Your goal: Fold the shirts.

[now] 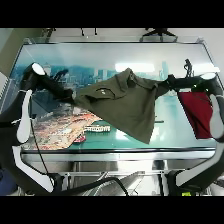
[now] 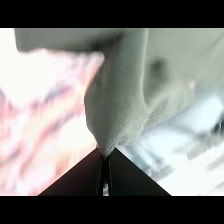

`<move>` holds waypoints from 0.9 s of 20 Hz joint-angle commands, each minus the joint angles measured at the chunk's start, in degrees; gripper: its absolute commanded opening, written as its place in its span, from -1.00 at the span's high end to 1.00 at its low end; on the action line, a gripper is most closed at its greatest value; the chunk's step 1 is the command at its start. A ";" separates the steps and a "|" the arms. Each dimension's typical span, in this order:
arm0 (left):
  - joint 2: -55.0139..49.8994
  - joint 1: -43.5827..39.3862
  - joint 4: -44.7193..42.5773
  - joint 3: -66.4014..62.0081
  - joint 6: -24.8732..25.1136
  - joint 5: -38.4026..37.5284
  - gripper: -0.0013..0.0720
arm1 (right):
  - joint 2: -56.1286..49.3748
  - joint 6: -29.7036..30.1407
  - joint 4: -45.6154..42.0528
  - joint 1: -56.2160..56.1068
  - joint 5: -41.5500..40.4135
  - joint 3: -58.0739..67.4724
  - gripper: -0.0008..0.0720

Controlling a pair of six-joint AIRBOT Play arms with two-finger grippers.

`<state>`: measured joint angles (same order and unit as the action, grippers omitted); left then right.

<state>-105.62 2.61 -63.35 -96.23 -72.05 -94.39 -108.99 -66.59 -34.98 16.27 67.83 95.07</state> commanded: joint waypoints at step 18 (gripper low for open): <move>5.25 7.78 -15.21 4.79 2.10 7.43 -0.97 | 1.33 -7.72 -12.31 4.74 25.11 0.22 0.36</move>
<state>-100.36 9.54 -77.12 -88.88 -71.18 -93.76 -111.35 -73.65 -42.09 20.82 89.76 102.21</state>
